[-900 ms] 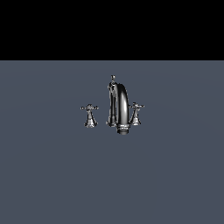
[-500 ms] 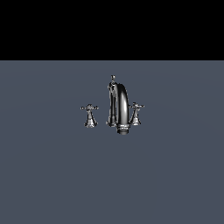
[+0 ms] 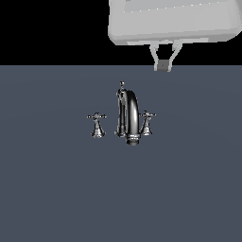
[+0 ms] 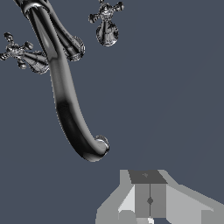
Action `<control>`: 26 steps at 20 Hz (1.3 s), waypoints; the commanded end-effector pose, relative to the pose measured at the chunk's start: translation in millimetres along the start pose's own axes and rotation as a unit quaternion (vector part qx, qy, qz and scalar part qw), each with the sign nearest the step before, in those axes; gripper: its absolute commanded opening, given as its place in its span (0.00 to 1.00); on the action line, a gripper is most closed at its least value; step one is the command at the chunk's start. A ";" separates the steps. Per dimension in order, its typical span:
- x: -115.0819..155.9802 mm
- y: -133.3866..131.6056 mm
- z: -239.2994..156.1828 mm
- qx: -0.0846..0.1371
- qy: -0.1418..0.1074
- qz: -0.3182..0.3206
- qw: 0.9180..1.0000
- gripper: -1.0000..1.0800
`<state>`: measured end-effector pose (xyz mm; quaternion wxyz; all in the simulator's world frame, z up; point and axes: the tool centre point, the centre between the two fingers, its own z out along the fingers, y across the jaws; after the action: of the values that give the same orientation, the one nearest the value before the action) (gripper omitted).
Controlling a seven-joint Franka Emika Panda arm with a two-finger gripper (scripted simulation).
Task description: Turn on the faucet by rotating a designated handle.
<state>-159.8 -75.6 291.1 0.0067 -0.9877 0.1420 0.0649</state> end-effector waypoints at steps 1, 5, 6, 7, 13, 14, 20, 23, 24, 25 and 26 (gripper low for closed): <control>38.2 11.5 6.4 0.024 0.024 0.034 0.999 0.15; 79.6 -4.4 39.8 0.043 0.039 0.099 0.993 0.29; 84.5 -2.2 55.6 0.050 0.035 0.125 0.990 0.20; 87.4 4.2 73.2 0.056 0.029 0.157 0.986 0.27; 155.2 -20.7 95.2 0.072 0.081 0.181 0.977 0.37; 153.4 17.2 120.4 0.052 0.077 0.183 0.979 0.17; 213.1 -27.6 146.5 0.054 0.128 0.140 0.980 0.64; 233.4 -39.9 154.3 0.040 0.158 0.103 0.981 0.35; 248.2 4.2 163.0 0.010 0.166 0.065 0.984 0.21; 242.8 -20.5 165.0 -0.007 0.170 0.044 0.984 0.21; 245.6 -59.1 171.2 0.004 0.174 -0.005 0.985 0.27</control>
<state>31.4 -129.0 103.2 -0.0120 -0.9740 0.2110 -0.0818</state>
